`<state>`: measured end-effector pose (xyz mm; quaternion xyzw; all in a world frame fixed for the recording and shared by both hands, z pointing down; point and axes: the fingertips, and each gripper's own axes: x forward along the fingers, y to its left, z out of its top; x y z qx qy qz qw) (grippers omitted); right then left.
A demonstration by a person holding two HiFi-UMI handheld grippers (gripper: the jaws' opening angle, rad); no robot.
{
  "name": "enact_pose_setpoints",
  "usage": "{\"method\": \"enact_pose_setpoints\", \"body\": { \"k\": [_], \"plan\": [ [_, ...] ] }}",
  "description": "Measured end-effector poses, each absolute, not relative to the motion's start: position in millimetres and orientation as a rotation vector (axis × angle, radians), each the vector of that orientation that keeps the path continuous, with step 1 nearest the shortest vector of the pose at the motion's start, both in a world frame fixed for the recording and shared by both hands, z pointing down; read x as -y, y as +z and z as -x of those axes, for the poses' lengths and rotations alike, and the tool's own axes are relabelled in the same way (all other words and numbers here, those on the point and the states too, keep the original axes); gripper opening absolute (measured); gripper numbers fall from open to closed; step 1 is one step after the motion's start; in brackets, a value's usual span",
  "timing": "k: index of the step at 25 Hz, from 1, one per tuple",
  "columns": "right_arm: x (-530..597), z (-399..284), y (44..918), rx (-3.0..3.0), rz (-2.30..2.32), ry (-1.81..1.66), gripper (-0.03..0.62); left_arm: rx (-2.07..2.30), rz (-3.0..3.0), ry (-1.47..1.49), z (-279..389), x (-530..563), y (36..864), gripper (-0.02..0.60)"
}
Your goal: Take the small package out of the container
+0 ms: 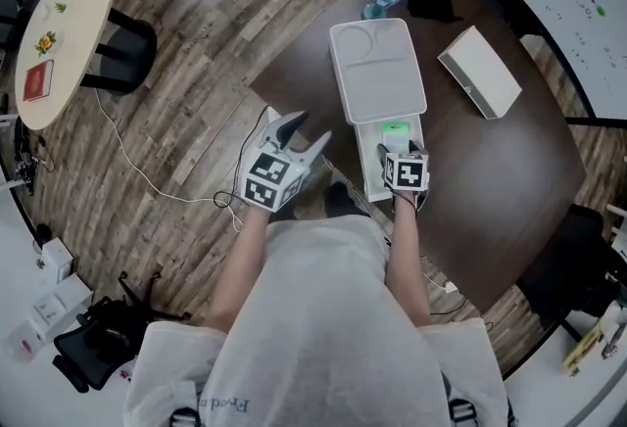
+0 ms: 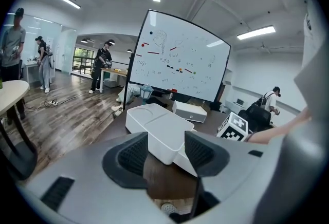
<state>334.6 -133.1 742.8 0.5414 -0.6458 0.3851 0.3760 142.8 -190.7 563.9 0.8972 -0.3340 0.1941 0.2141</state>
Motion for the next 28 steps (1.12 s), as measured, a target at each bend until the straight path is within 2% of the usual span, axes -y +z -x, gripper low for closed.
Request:
{"method": "enact_pose_setpoints", "body": {
  "k": [15,28],
  "plan": [
    [136,-333,749,1.617,-1.352,0.946,0.359,0.954,-2.500,0.557,-116,182,559,0.210],
    [133,-327,742,1.652,-1.369,0.931,0.351,0.859,-2.537,0.585,-133,166,563,0.204]
  ]
}}
